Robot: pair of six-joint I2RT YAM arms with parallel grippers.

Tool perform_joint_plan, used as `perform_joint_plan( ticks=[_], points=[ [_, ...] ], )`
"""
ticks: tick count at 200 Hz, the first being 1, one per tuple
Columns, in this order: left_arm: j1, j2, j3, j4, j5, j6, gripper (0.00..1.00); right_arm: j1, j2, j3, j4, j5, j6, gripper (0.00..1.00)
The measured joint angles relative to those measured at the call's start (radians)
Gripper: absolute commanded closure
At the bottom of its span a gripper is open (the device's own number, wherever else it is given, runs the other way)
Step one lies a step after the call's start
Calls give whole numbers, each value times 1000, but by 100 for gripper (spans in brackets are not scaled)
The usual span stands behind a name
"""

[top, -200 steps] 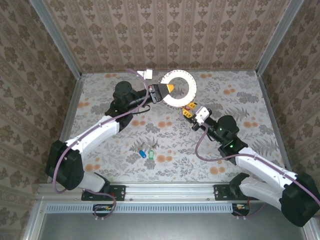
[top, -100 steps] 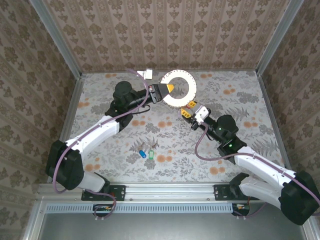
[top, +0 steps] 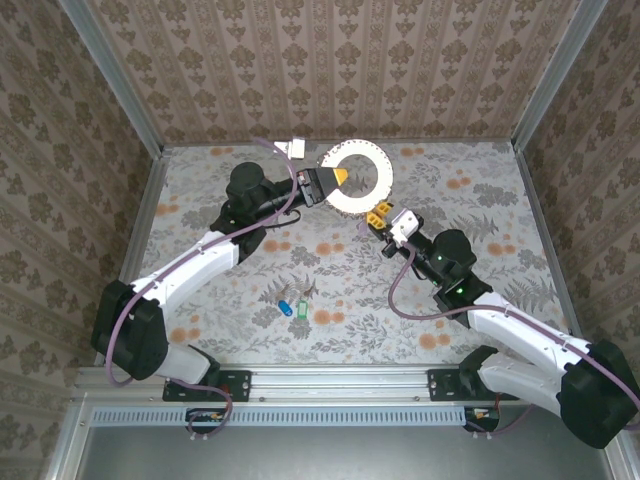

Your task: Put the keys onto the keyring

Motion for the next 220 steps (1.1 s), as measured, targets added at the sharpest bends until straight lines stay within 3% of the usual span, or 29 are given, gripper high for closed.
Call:
perform_joint_plan(
  ticks=[54, 65, 106, 139, 220],
  points=[
    [0, 2, -5, 11, -4, -7, 100, 0, 4, 0, 2, 7, 0, 88],
    [0, 2, -5, 11, -6, -7, 100, 0, 11, 0, 5, 8, -3, 94],
    [1, 4, -8, 14, -14, -7, 100, 3, 19, 0, 13, 14, -3, 100],
    [2, 4, -38, 41, -60, -31, 100, 3, 19, 0, 7, 26, 0, 100],
    [8, 56, -169, 150, -173, -249, 100, -9, 45, 1, -71, 26, 55, 100]
  ],
)
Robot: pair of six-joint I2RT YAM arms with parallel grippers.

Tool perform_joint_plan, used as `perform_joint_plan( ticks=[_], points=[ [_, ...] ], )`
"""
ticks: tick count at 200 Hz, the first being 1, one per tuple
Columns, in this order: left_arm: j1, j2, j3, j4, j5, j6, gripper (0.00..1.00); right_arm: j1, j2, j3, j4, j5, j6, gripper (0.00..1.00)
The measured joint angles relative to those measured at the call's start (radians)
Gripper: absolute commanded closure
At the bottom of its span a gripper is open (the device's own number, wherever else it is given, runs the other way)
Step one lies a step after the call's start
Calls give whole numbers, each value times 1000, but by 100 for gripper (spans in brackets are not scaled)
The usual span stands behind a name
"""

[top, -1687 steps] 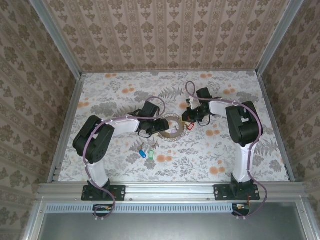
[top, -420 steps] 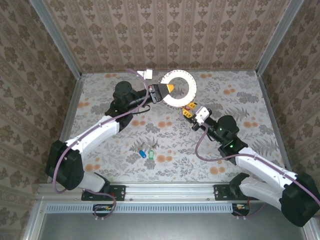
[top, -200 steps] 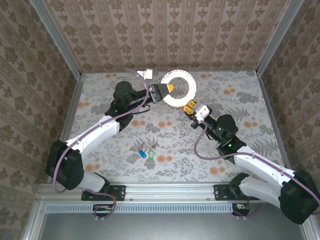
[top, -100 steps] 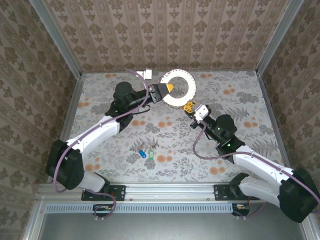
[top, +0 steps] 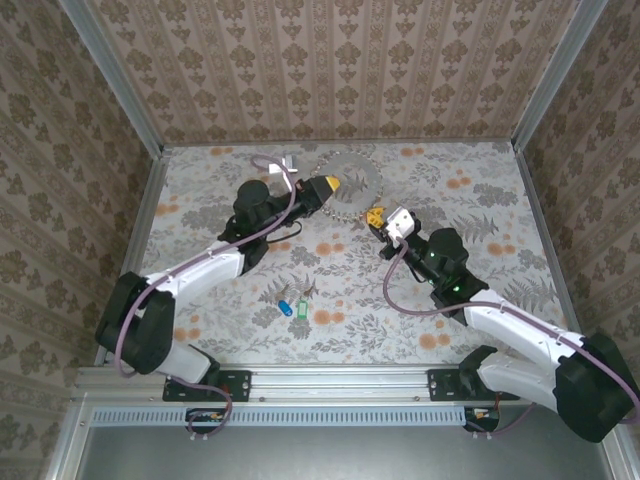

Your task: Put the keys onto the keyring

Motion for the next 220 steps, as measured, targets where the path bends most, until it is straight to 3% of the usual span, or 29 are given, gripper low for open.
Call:
perform_joint_plan(
  ticks=[37, 50, 85, 135, 220],
  points=[
    [0, 95, -47, 124, -18, -153, 88, -32, 34, 7, -47, -24, 54, 100],
    [0, 133, -55, 167, -21, -200, 80, -41, 46, 17, -69, -32, 71, 100],
    [-9, 197, -64, 188, -41, -266, 74, -71, 65, 58, -91, -80, 113, 100],
    [-21, 223, -100, 177, -57, -296, 47, -118, 96, 116, -130, -137, 139, 100],
    [-30, 236, -148, 158, -69, -293, 27, -192, 153, 172, -278, -232, 122, 100]
  ],
)
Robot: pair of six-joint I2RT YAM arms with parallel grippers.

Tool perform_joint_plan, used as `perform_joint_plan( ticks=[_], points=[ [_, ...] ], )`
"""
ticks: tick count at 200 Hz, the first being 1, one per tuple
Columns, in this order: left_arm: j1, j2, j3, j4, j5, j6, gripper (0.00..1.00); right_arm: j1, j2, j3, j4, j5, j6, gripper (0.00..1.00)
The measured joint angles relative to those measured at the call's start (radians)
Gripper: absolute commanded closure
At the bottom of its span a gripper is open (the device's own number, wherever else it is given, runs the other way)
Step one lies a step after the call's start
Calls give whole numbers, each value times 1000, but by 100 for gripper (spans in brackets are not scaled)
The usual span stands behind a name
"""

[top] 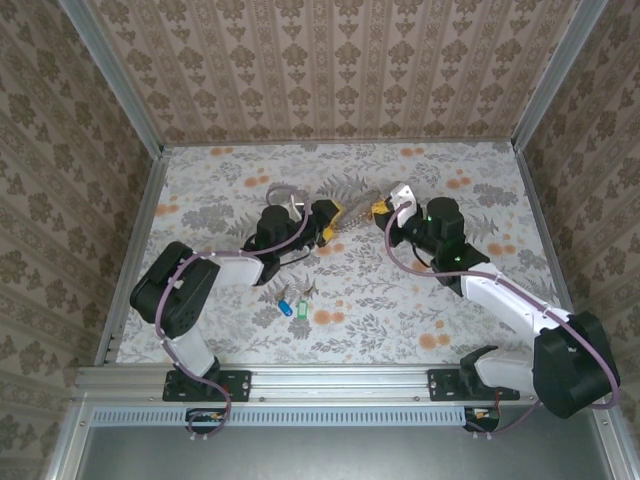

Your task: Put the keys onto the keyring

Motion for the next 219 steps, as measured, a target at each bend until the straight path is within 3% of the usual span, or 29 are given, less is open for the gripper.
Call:
perform_joint_plan(
  ticks=[55, 106, 128, 156, 194, 219],
  points=[
    [-24, -24, -19, -138, -22, 94, 19, -80, 17, 34, -105, -97, -12, 100],
    [-24, -118, -35, -228, -54, 247, 26, -106, 23, 71, -238, -247, -171, 100],
    [-24, -222, -10, -357, -66, 425, 28, -106, 24, 84, -311, -321, -273, 100],
    [-24, -363, 69, -528, -75, 755, 28, -105, 51, 105, -373, -402, -355, 100],
    [8, -546, 28, -575, -42, 1133, 27, -98, 63, 106, -404, -445, -410, 100],
    [44, -597, -21, -601, 34, 1325, 34, -81, 63, 112, -417, -457, -431, 100]
  ],
)
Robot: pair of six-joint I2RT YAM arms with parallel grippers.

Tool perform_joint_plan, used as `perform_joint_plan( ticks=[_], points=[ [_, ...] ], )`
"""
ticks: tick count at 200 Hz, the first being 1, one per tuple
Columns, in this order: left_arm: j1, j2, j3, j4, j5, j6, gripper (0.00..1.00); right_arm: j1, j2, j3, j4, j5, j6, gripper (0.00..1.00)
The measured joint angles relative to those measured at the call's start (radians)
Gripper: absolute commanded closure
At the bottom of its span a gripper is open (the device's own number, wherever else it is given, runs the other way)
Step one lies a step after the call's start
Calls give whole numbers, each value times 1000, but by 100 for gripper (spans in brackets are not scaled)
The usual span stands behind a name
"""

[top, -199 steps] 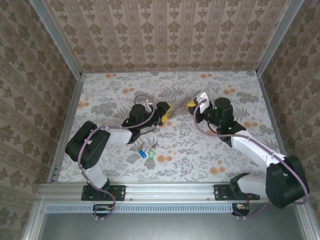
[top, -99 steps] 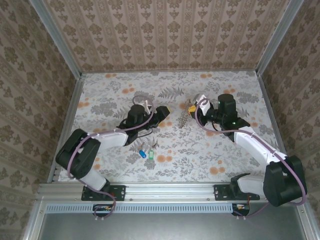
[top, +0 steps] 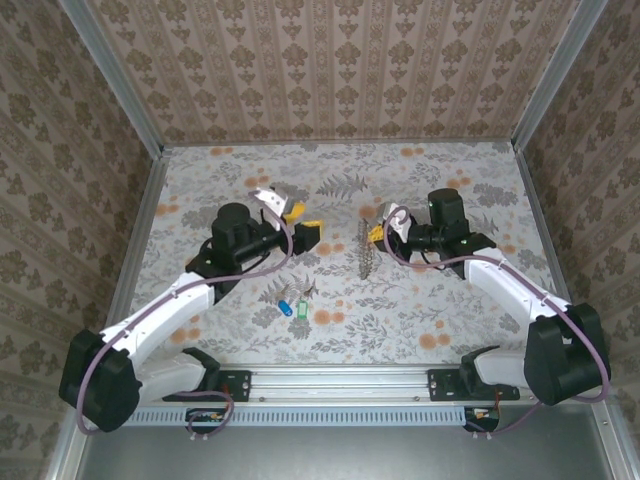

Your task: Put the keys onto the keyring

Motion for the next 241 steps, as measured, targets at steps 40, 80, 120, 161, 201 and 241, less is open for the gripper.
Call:
perform_joint_plan(
  ticks=[40, 80, 120, 161, 201, 241],
  points=[
    [19, 34, -2, -53, 150, 177, 42, 35, 26, 32, -29, -12, -19, 100],
    [11, 154, 33, -51, 302, 272, 49, 53, 50, 60, -64, -32, -58, 99],
    [-11, 249, 121, -74, 365, 362, 49, 61, 71, 79, -110, -63, -98, 99],
    [-35, 330, 181, -91, 398, 431, 53, 64, 97, 113, -148, -89, -122, 99],
    [-42, 363, 181, -86, 402, 469, 54, 64, 122, 124, -159, -112, -140, 98],
    [-46, 388, 181, -61, 396, 505, 60, 64, 161, 132, -176, -130, -149, 98]
  ],
)
